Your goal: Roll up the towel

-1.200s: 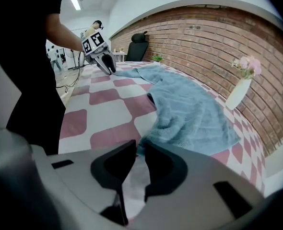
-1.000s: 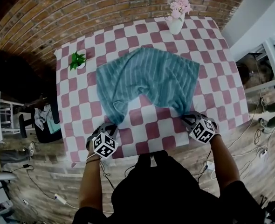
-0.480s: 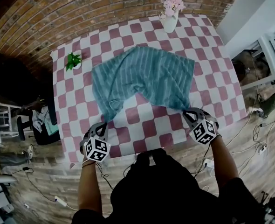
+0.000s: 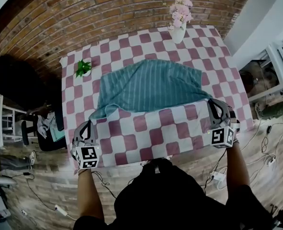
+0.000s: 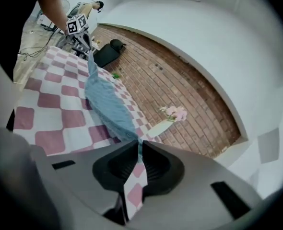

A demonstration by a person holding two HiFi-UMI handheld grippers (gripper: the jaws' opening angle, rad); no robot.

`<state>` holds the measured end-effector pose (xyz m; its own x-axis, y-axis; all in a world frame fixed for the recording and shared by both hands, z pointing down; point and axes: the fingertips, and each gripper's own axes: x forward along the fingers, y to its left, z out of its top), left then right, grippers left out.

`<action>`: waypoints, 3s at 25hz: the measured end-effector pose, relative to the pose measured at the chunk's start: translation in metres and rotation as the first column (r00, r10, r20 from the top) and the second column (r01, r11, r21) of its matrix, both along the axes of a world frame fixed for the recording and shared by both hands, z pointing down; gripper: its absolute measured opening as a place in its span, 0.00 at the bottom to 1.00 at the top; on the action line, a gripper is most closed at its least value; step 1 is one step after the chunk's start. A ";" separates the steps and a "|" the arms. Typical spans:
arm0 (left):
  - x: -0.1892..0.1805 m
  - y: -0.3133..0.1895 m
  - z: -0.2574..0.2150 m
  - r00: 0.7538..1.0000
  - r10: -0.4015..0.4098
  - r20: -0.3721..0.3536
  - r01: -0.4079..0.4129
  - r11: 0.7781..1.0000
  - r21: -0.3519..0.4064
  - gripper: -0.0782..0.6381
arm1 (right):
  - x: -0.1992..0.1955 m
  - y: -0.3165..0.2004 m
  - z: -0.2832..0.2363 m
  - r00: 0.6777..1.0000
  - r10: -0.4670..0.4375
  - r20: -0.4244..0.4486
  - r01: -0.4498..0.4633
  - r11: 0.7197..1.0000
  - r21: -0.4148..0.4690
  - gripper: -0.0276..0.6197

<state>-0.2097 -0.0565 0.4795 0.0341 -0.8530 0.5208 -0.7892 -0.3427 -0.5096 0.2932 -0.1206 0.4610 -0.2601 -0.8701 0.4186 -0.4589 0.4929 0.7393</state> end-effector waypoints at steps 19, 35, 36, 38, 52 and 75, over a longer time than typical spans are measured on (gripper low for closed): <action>-0.084 -0.038 -0.187 0.986 -0.111 -0.126 0.148 0.928 0.341 0.10 | 0.058 -0.079 -0.179 0.984 0.091 0.155 -0.142 0.925 0.354 0.08; 0.074 -0.022 0.072 0.824 -0.059 -0.563 -0.182 0.914 -0.362 0.36 | 0.028 -0.079 -0.143 0.998 0.014 0.056 -0.030 0.954 0.300 0.08; 0.076 -0.022 0.080 0.797 -0.104 -0.596 -0.176 0.902 -0.394 0.37 | 0.027 -0.078 -0.140 0.999 0.011 0.048 -0.025 0.954 0.298 0.08; 0.078 -0.023 0.095 0.741 -0.191 -0.644 -0.170 0.874 -0.455 0.41 | 0.025 -0.076 -0.136 0.999 0.006 0.040 -0.018 0.956 0.294 0.08; 0.102 -0.032 0.137 0.716 -0.313 -0.623 -0.183 0.778 -0.601 0.13 | 0.040 -0.066 -0.116 0.998 0.058 0.016 -0.060 0.970 0.237 0.09; -0.004 -0.091 -0.128 0.691 0.035 -0.722 0.112 0.982 0.155 0.12 | 0.051 -0.096 -0.170 0.985 0.047 0.163 -0.101 0.935 0.339 0.08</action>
<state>-0.2133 -0.1475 0.3511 0.2997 -0.9340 0.1947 -0.9477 -0.2680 0.1731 0.3444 -0.2165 0.2913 -0.2261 -0.9728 0.0502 -0.6030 0.1802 0.7771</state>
